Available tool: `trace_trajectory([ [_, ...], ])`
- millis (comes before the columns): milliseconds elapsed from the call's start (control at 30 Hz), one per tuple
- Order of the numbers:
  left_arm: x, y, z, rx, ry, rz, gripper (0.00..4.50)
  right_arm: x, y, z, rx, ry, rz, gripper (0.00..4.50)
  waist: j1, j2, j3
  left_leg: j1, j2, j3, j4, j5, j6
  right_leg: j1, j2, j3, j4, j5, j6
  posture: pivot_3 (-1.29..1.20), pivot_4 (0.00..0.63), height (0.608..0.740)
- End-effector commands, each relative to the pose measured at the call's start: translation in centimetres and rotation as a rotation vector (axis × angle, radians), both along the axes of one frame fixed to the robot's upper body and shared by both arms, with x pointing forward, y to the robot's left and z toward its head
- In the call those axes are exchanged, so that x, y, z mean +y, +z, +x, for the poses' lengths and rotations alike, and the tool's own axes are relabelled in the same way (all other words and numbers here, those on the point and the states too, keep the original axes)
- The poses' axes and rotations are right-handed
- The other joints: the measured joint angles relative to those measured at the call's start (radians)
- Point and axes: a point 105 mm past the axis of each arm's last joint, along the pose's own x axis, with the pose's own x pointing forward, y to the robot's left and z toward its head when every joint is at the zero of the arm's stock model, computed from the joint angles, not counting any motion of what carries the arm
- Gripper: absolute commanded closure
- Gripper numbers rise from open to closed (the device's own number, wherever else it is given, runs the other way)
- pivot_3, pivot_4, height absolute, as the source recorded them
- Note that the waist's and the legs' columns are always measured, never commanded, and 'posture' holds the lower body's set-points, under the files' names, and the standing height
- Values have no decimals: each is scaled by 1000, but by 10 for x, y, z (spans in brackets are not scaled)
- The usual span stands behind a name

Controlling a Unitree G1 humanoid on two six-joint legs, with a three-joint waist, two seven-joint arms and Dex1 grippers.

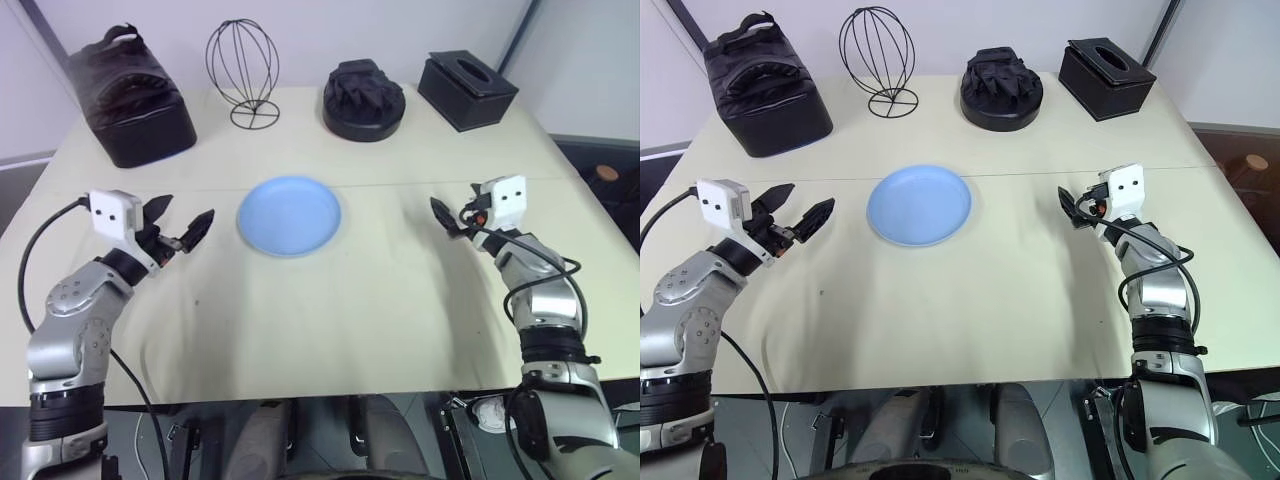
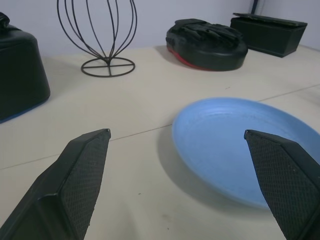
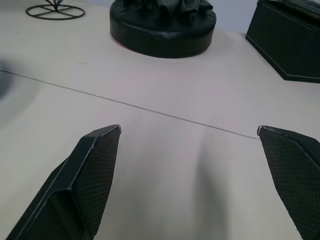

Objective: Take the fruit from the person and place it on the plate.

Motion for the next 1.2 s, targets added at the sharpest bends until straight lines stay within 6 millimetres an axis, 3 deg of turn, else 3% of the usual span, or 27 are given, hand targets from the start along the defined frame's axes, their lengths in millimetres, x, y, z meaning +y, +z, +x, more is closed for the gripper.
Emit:
trace_trajectory([
  [33, 3, 15, -1, -63, 6, 19, 0, 4, 15, -1, -57, 13, 8, 44, 0, 0, 0, 0, 0, 0, 0, 0, 0, 0, 0, 0, 0, 0, 0, 0, 150, 740],
  [1200, 2, 16, 0, -74, 11, 38, 0, 1, 14, -2, -53, -3, 6, 44, 0, 0, 0, 0, 0, 0, 0, 0, 0, 0, 0, 0, 0, 0, 0, 0, 150, 740],
])
